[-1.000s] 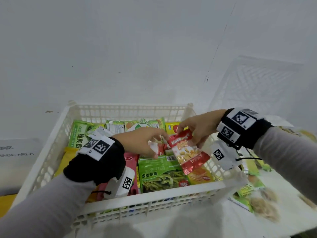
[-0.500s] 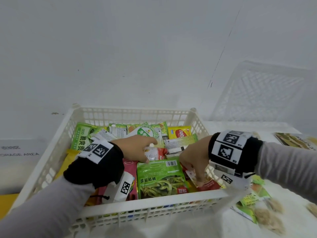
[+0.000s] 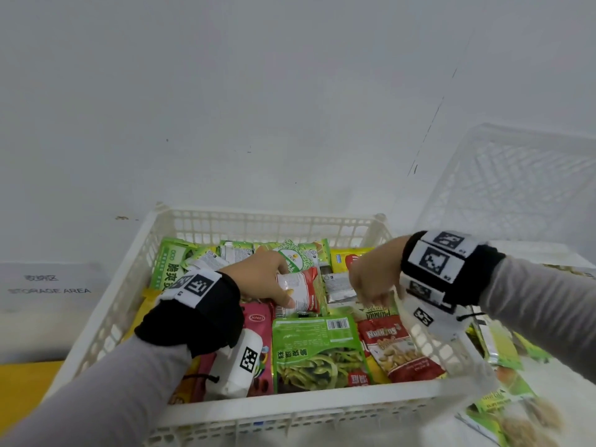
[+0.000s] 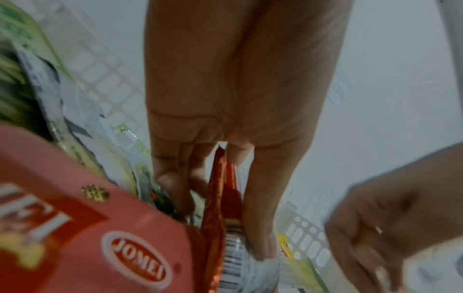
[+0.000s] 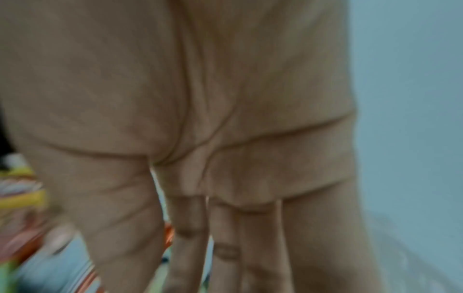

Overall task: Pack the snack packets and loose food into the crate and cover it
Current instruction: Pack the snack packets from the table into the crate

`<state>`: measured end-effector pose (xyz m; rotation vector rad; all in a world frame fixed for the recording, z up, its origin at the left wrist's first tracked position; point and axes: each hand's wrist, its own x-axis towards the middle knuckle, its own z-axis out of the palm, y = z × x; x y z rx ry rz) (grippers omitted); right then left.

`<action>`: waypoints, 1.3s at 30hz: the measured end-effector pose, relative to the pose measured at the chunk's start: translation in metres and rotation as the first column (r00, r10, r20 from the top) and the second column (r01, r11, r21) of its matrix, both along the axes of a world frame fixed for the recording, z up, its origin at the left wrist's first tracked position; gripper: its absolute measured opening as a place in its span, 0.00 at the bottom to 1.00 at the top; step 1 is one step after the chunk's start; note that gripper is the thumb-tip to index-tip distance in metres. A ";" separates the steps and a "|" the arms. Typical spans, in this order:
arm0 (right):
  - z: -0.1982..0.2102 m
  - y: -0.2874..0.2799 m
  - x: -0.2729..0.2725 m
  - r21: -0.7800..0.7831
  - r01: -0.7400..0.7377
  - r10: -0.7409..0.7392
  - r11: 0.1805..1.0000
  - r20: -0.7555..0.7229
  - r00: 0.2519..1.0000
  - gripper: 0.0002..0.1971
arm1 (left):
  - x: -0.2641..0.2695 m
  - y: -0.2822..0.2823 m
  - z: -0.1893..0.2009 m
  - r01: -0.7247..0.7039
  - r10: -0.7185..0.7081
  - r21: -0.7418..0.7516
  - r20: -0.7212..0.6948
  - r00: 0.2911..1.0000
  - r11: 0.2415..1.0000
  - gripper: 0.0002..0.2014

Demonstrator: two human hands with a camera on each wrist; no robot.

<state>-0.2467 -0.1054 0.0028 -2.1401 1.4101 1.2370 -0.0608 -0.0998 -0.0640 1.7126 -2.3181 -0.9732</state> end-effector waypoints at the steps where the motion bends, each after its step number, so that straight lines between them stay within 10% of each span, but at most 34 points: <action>1: 0.006 -0.008 0.001 -0.091 0.070 -0.057 0.993 0.136 0.989 0.17 | 0.002 -0.001 0.000 -0.015 0.016 0.014 -0.023 1.000 1.000 0.30; 5: 0.010 -0.035 -0.005 0.039 0.368 -0.297 0.929 0.673 0.678 0.31 | 0.004 -0.001 0.002 -0.157 0.156 0.021 -0.297 0.942 0.987 0.26; 11: -0.027 -0.040 -0.001 0.507 0.372 -0.566 0.778 0.821 0.066 0.14 | 0.009 -0.006 0.009 -0.278 0.267 0.083 -0.626 0.732 0.957 0.25; 18: -0.034 -0.047 -0.016 0.370 0.505 -0.587 0.780 0.712 0.385 0.07 | 0.017 -0.021 -0.010 -0.417 0.308 -0.200 -0.418 0.855 0.887 0.14; 27: -0.047 -0.033 -0.004 0.215 0.348 -0.395 0.913 0.681 0.617 0.10 | 0.023 -0.019 -0.014 -0.379 0.376 -0.026 -0.081 0.923 0.925 0.28; 32: -0.035 -0.035 0.005 0.030 0.216 -0.197 0.976 0.553 0.810 0.18 | 0.024 -0.019 -0.011 -0.381 0.376 -0.039 -0.094 0.922 0.924 0.19; 39: -0.022 -0.049 0.019 -0.123 0.375 -0.169 0.919 0.735 0.656 0.08 | 0.055 -0.026 0.011 -0.601 0.458 -0.134 -0.525 0.718 0.788 0.10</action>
